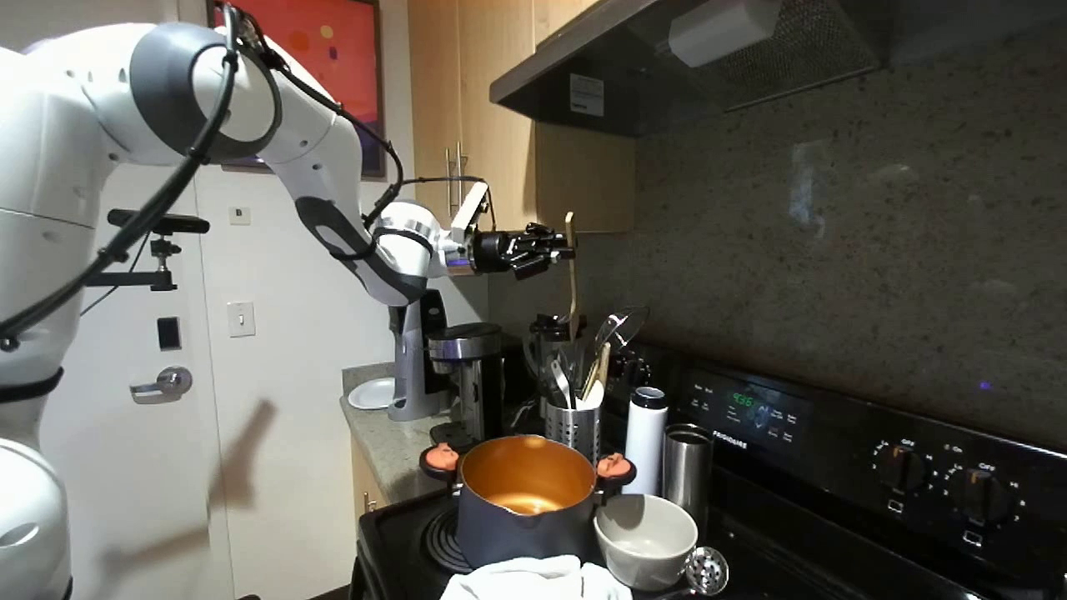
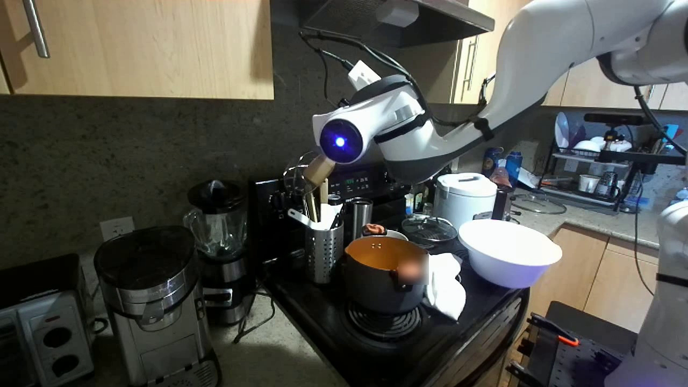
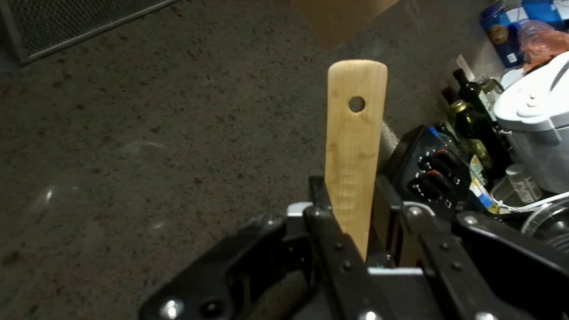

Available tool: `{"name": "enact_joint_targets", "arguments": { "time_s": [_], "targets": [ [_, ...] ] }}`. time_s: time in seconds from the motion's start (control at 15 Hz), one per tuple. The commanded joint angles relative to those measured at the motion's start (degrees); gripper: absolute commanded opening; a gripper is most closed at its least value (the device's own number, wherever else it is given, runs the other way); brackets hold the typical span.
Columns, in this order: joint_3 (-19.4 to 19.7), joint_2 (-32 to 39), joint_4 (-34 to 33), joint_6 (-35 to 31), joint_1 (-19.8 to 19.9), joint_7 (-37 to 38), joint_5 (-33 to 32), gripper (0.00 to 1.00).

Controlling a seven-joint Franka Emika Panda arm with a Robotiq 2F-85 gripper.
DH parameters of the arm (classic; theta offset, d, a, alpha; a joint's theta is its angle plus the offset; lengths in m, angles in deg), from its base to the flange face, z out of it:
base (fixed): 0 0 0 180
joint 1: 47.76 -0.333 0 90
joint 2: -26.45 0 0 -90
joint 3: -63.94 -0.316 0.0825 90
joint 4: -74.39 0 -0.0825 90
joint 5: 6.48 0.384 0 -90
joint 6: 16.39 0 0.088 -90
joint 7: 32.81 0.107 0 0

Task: Put the wooden spoon on the stove in the metal rack

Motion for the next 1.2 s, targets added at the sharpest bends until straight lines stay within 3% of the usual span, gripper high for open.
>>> {"name": "enact_joint_targets", "arguments": {
  "time_s": [0.0,1.13],
  "targets": [
    [0.8,3.4,-3.2,-0.7,-0.4,-1.9,-3.6,0.11],
    [1.3,8.6,-4.0,-3.7,-0.3,-13.8,-3.7,0.11]
  ]
}}
